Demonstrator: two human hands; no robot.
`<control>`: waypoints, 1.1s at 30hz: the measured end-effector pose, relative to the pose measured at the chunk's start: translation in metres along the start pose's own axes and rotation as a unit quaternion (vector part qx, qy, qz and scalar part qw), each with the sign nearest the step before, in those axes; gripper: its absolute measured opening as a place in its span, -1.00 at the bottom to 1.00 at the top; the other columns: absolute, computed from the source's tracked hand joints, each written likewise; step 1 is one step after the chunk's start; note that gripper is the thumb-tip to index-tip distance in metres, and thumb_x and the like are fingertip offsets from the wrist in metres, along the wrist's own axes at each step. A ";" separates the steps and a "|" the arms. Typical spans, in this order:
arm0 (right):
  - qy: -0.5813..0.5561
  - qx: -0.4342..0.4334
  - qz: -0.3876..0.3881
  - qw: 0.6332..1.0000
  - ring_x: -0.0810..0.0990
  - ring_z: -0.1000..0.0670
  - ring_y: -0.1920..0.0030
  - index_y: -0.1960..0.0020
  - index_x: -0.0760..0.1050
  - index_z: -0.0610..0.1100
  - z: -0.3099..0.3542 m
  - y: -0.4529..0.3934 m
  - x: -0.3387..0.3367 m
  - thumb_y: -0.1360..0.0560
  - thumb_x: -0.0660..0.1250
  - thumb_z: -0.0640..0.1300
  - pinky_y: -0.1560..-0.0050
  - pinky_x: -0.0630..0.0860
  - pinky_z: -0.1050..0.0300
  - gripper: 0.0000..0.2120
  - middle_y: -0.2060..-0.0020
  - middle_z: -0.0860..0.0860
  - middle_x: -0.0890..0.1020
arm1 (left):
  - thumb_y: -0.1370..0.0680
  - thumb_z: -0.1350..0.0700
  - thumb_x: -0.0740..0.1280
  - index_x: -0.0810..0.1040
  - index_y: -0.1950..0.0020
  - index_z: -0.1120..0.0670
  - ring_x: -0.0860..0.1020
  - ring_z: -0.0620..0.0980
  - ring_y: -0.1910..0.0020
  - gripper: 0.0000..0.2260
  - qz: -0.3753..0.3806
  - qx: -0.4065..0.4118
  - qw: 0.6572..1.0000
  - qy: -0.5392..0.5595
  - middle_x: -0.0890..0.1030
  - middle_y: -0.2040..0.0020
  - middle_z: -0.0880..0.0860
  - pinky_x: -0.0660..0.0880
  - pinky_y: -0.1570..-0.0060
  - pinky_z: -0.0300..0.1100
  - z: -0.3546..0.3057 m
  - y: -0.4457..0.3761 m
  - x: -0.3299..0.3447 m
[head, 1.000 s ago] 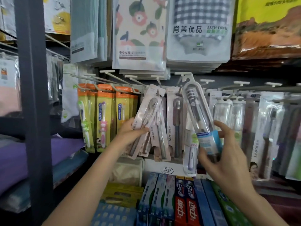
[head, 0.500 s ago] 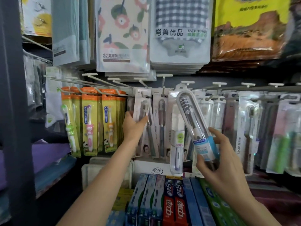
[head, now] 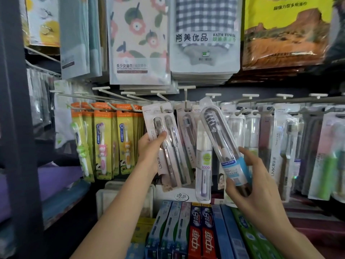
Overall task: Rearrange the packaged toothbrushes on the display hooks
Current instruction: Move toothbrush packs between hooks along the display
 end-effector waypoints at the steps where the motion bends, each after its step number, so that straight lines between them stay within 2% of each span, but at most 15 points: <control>1: 0.003 -0.002 0.002 1.000 0.51 0.24 0.12 -0.30 0.11 0.19 0.000 0.000 0.000 -0.40 0.38 -0.12 0.28 0.46 0.43 -0.37 0.02 0.31 0.38 | -0.46 0.14 0.41 0.56 0.03 0.05 0.58 0.08 -0.04 -0.88 -0.002 -0.001 1.000 0.003 0.64 0.00 0.07 0.44 -0.18 0.11 0.001 0.000 0.000; 3: 0.013 -0.005 0.011 1.000 0.52 0.22 0.15 -0.31 0.09 0.22 0.001 -0.001 -0.002 -0.41 0.36 -0.09 0.36 0.49 0.35 -0.37 -0.01 0.31 0.37 | -0.46 0.11 0.41 0.55 -0.01 0.08 0.58 0.07 0.00 -0.84 -0.009 0.009 1.000 -0.007 0.63 0.02 0.07 0.45 -0.14 0.07 0.002 -0.001 -0.002; 7: 0.032 -0.004 0.025 0.999 0.54 0.18 0.19 -0.31 0.03 0.30 0.000 0.001 -0.005 -0.41 0.34 -0.05 0.45 0.54 0.14 -0.34 -0.03 0.32 0.36 | -0.50 0.11 0.35 0.49 -0.07 0.15 0.51 -0.11 0.16 -0.80 -0.025 0.098 0.988 -0.112 0.57 0.08 0.05 0.40 0.10 -0.21 -0.011 0.000 -0.016; 9: 0.029 0.002 0.023 0.999 0.54 0.19 0.19 -0.31 0.04 0.30 -0.003 0.002 -0.006 -0.41 0.36 -0.08 0.44 0.55 0.13 -0.32 -0.03 0.32 0.36 | -0.50 0.14 0.35 0.49 -0.06 0.15 0.52 -0.11 0.16 -0.82 -0.032 0.140 0.979 -0.147 0.58 0.08 0.05 0.37 0.21 -0.28 -0.020 0.000 -0.024; 11: 0.020 0.002 0.018 1.000 0.54 0.19 0.20 -0.30 0.05 0.29 -0.004 0.003 -0.005 -0.41 0.37 -0.10 0.40 0.55 0.17 -0.33 -0.02 0.31 0.37 | -0.50 0.18 0.35 0.51 -0.05 0.14 0.53 -0.12 0.17 -0.85 -0.055 0.182 0.966 -0.173 0.58 0.11 0.01 0.41 0.19 -0.29 -0.028 0.004 -0.031; 13: 0.020 -0.005 0.020 1.000 0.54 0.17 0.19 -0.30 0.06 0.29 -0.001 0.002 -0.003 -0.41 0.36 -0.08 0.38 0.55 0.19 -0.34 -0.01 0.30 0.38 | -0.50 0.18 0.36 0.51 -0.01 0.15 0.51 -0.12 0.22 -0.88 -0.101 0.239 0.942 -0.212 0.56 0.13 0.00 0.40 0.21 -0.35 -0.036 0.012 -0.038; 14: 0.026 -0.012 0.022 0.999 0.53 0.16 0.18 -0.31 0.06 0.29 0.002 0.001 -0.002 -0.40 0.35 -0.08 0.38 0.55 0.19 -0.35 0.00 0.29 0.38 | -0.50 0.18 0.36 0.49 0.03 0.14 0.48 -0.12 0.25 -0.91 -0.130 0.265 0.925 -0.239 0.54 0.15 0.00 0.35 0.30 -0.41 -0.038 0.015 -0.042; 16: 0.024 -0.022 0.027 0.999 0.52 0.12 0.14 -0.30 0.09 0.28 0.006 -0.001 0.000 -0.40 0.36 -0.10 0.35 0.53 0.20 -0.35 0.01 0.27 0.38 | -0.51 0.16 0.35 0.43 0.08 0.08 0.44 -0.05 0.25 -0.90 -0.172 0.289 0.894 -0.296 0.49 0.18 0.02 0.25 0.40 -0.35 -0.039 0.022 -0.051; 18: 0.009 -0.031 0.048 0.998 0.51 0.10 0.10 -0.30 0.08 0.29 0.011 -0.003 0.004 -0.41 0.35 -0.11 0.28 0.51 0.22 -0.36 0.00 0.29 0.37 | -0.51 0.16 0.36 0.42 0.13 0.06 0.47 -0.02 0.23 -0.89 -0.136 0.270 0.902 -0.308 0.51 0.21 0.01 0.25 0.40 -0.32 -0.031 0.022 -0.055; 20: 0.011 -0.030 0.090 0.995 0.52 0.12 0.12 -0.36 0.10 0.21 0.014 -0.003 0.015 -0.43 0.34 -0.10 0.26 0.51 0.26 -0.37 0.00 0.30 0.37 | -0.50 0.19 0.36 0.45 0.20 0.05 0.50 -0.05 0.26 -0.87 -0.075 0.222 0.938 -0.257 0.53 0.26 -0.03 0.34 0.37 -0.37 -0.019 0.020 -0.054; 23: 0.049 -0.014 0.142 0.989 0.47 0.17 0.20 -0.46 0.09 0.00 0.018 -0.005 0.038 -0.49 0.29 -0.07 0.28 0.42 0.36 -0.37 -0.03 0.14 0.38 | -0.50 0.14 0.37 0.50 0.10 0.04 0.52 -0.09 0.18 -0.94 -0.030 0.097 0.981 -0.168 0.57 0.19 -0.03 0.42 0.23 -0.29 0.001 0.013 -0.058; 25: 0.090 0.004 0.165 0.982 0.45 0.13 0.14 -0.50 0.00 -0.04 0.022 -0.010 0.050 -0.53 0.22 -0.04 0.22 0.39 0.34 -0.37 -0.13 0.05 0.38 | -0.49 0.10 0.37 0.54 0.02 0.03 0.56 -0.04 0.07 -0.91 0.011 0.032 0.990 -0.135 0.62 0.07 0.00 0.48 0.05 -0.13 0.015 0.007 -0.059; 28: 0.164 0.023 0.172 0.971 0.54 -0.01 0.07 -0.50 -0.09 -0.06 0.024 -0.019 0.059 -0.57 0.13 -0.03 0.20 0.44 0.22 -0.39 -0.26 -0.02 0.31 | -0.50 0.09 0.36 0.54 -0.09 0.03 0.55 -0.02 -0.02 -0.82 0.040 0.025 0.988 -0.145 0.61 -0.01 -0.01 0.44 -0.12 -0.03 0.021 0.000 -0.052; 31: 0.205 0.024 0.179 0.962 0.55 -0.02 0.11 -0.50 -0.13 -0.06 0.024 -0.022 0.061 -0.59 0.09 -0.03 0.25 0.44 0.22 -0.41 -0.30 -0.03 0.26 | -0.50 0.09 0.35 0.51 0.05 -0.01 0.54 -0.14 0.09 -0.94 0.068 0.044 0.984 -0.157 0.59 0.10 -0.07 0.42 0.14 -0.25 0.018 -0.006 -0.034; 33: 0.206 0.029 0.178 0.962 0.52 0.00 0.16 -0.50 -0.10 -0.05 0.022 -0.022 0.057 -0.58 0.11 -0.03 0.28 0.43 0.24 -0.42 -0.21 -0.01 0.30 | -0.50 0.10 0.34 0.50 0.04 0.01 0.52 -0.19 0.14 -0.93 0.091 0.058 0.980 -0.168 0.58 0.12 -0.07 0.34 0.25 -0.33 0.015 -0.011 -0.020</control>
Point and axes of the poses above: each hand's wrist, its own y-axis away from the middle knuckle, its own x-axis out of the palm, z = x × y, the point moved 4 cm from there along -y, towards the middle knuckle
